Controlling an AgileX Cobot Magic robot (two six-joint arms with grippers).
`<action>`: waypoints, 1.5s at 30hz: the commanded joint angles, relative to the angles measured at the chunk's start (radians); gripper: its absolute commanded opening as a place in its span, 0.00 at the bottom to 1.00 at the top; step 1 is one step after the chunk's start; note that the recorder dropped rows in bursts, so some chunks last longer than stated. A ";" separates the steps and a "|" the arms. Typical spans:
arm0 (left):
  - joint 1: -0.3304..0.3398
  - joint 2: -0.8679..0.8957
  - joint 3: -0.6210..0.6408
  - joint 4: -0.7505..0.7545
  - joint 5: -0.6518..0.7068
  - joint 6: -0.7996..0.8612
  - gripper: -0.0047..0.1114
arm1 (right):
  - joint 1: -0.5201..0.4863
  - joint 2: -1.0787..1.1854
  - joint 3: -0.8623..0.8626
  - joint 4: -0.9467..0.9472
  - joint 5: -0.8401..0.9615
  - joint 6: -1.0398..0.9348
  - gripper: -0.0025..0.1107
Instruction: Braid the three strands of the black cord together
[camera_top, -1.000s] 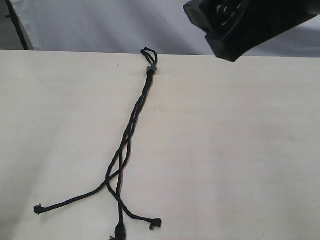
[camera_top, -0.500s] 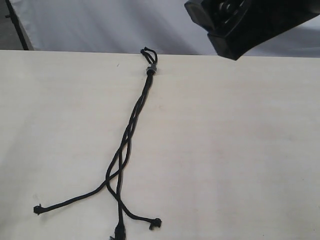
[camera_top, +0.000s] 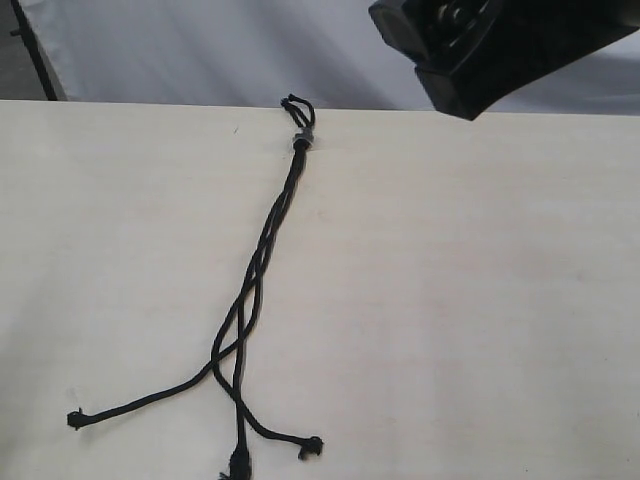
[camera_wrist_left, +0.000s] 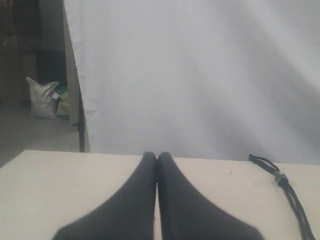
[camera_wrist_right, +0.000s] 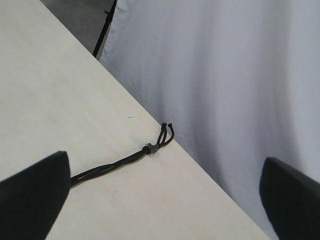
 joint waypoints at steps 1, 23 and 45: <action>0.000 -0.006 0.005 -0.011 -0.025 -0.011 0.05 | -0.006 -0.006 -0.001 -0.002 0.002 0.004 0.86; 0.000 -0.126 0.005 -0.417 0.255 0.329 0.05 | -0.006 -0.006 -0.001 -0.002 0.002 0.004 0.86; 0.000 -0.151 0.005 -0.352 0.357 0.289 0.05 | -0.006 -0.006 -0.001 -0.002 0.002 0.004 0.86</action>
